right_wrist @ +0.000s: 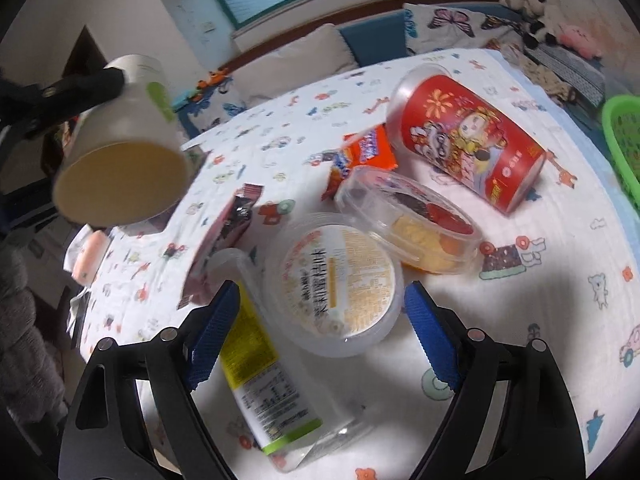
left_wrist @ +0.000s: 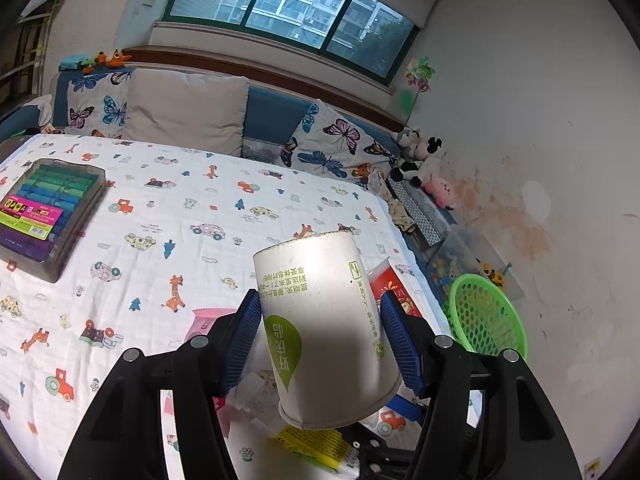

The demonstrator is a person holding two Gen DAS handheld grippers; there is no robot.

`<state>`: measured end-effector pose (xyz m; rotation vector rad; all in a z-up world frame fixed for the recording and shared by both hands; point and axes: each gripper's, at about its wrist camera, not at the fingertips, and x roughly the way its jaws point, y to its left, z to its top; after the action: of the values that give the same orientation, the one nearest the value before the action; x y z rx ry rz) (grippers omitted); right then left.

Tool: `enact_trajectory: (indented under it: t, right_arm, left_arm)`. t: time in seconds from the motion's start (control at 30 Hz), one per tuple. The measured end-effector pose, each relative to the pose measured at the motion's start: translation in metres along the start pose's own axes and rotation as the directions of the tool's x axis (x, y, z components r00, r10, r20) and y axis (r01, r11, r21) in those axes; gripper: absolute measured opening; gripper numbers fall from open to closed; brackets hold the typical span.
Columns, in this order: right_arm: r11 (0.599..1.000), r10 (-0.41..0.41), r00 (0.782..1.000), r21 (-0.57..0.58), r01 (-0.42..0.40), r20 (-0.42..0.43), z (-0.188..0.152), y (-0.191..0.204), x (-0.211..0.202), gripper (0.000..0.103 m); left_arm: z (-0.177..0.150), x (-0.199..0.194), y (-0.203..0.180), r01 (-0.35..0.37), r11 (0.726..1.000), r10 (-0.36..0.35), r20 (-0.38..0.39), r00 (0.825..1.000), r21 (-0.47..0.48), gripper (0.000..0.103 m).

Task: Collect trash
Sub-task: 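Grasp the clear plastic jelly cup with the right gripper while the left holds the paper cup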

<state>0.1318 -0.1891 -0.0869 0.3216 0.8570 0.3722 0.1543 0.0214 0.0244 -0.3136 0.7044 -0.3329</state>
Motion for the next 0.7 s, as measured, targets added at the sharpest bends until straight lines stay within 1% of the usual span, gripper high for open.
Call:
enact_trajectory:
  t: [0.17, 0.2, 0.23, 0.33, 0.5, 0.7]
  right_arm:
    - [1.0, 0.019, 1.0, 0.02, -0.019, 0.003, 0.0, -0.006, 0.0, 0.082]
    - [1.0, 0.02, 1.0, 0.021, -0.02, 0.001, 0.001, -0.007, 0.001, 0.08]
    - [1.0, 0.022, 1.0, 0.021, -0.022, -0.001, 0.001, -0.008, 0.002, 0.075]
    - [0.999, 0.034, 0.999, 0.018, -0.034, 0.01, 0.0, -0.008, -0.001, 0.068]
    - [0.999, 0.054, 0.998, -0.008, -0.054, 0.03, -0.003, -0.006, -0.013, 0.067]
    - [0.996, 0.085, 0.995, -0.045, -0.083, 0.054, -0.011, -0.006, -0.043, 0.066]
  left_arm:
    - [-0.001, 0.004, -0.001, 0.004, 1.0, -0.004, -0.008, 1.0, 0.002, 0.059]
    - [-0.001, 0.005, -0.001, 0.004, 1.0, -0.004, -0.011, 1.0, 0.001, 0.059]
    - [-0.001, 0.006, 0.0, 0.004, 1.0, -0.004, -0.012, 1.0, 0.0, 0.059]
    - [-0.001, 0.009, 0.0, 0.005, 1.0, -0.005, -0.017, 1.0, -0.001, 0.059]
    - [-0.001, 0.01, -0.004, 0.011, 1.0, -0.011, -0.018, 1.0, 0.007, 0.059]
    - [0.002, 0.011, -0.016, 0.034, 0.999, -0.034, -0.015, 0.999, 0.026, 0.059]
